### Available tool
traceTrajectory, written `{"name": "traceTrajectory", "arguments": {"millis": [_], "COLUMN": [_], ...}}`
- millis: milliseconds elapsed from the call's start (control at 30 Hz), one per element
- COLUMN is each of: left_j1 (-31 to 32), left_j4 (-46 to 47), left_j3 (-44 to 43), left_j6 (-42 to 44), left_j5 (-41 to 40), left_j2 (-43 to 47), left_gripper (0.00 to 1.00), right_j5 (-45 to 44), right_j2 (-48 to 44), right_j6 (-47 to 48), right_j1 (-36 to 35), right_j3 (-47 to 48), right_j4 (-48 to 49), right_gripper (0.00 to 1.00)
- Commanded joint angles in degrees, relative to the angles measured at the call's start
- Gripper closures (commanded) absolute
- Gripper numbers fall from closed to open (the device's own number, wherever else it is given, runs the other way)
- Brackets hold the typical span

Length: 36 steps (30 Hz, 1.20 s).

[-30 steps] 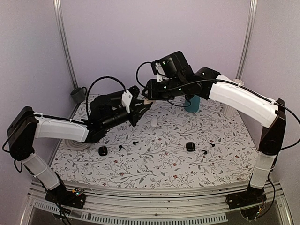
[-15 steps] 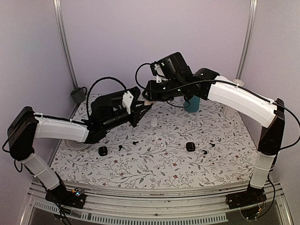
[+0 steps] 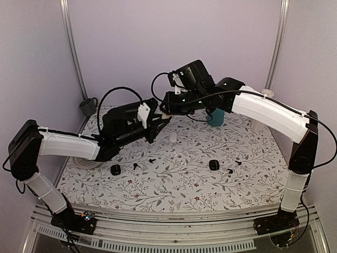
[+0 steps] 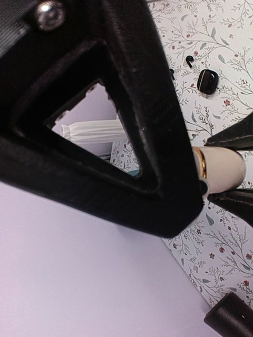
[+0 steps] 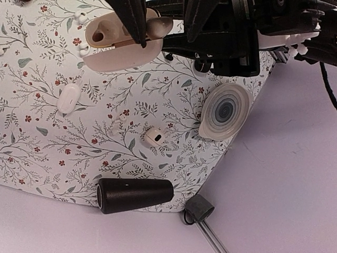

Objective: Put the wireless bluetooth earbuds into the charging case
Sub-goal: Adjust the left earbud in the left side groove of the charging case.

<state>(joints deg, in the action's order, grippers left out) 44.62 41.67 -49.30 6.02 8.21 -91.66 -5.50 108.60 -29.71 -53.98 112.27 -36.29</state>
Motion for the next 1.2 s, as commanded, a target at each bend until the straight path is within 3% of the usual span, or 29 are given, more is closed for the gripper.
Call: {"name": "traceTrajectory", "arguments": {"millis": [0,1167], "left_j1": [0.83,0.78], "left_j4": [0.87,-0.11], "left_j3": [-0.78,-1.59], "left_j6": [0.47,0.50], "left_j5": [-0.47,-0.89], "left_j2": [-0.10,-0.10], "left_gripper": [1.00,1.00], "right_j5": [-1.00,-1.62], "right_j2": [1.51,2.22], "right_j6": [0.75,3.14], "right_j1": [0.16,0.09], "right_j3": [0.21,0.67], "right_j4": [-1.77,-3.99], "right_gripper": [0.75,0.70]}}
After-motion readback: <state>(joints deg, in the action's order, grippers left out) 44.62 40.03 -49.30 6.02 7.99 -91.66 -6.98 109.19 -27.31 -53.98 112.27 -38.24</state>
